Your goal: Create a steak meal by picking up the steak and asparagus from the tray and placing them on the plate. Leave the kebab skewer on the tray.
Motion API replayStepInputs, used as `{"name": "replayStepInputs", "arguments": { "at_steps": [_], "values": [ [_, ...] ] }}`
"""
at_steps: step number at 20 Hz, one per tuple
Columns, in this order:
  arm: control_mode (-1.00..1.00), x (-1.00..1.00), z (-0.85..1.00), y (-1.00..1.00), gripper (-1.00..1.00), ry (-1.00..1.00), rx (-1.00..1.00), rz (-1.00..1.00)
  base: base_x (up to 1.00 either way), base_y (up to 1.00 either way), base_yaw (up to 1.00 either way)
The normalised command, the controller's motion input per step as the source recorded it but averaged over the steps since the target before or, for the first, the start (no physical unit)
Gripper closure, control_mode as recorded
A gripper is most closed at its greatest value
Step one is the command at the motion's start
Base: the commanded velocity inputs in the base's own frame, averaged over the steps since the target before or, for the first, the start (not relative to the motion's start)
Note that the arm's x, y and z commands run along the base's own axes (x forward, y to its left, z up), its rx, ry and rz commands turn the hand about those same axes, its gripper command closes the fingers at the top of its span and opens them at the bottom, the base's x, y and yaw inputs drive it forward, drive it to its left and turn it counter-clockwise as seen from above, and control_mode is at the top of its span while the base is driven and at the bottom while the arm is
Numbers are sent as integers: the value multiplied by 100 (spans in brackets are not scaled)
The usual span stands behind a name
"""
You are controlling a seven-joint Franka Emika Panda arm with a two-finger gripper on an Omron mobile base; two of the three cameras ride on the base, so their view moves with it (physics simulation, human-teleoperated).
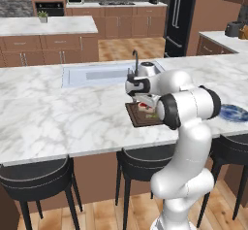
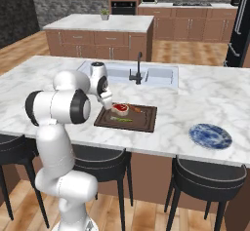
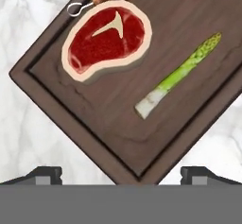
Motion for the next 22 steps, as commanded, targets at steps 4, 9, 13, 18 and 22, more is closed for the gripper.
{"name": "replayStepInputs", "arguments": {
  "at_steps": [4, 9, 13, 18, 22],
  "values": [
    [-100, 34, -28, -1, -100, 0, 0, -7, 0, 0, 0],
    [-100, 25, -14, -10, -100, 0, 0, -6, 0, 0, 0],
    [-100, 8, -6, -28, -100, 0, 0, -3, 0, 0, 0],
    [-100, 14, -6, -23, -100, 1, 0, -4, 0, 0, 0],
    [-100, 21, -9, -8, -100, 1, 0, -6, 0, 0, 0]
  ]
}}
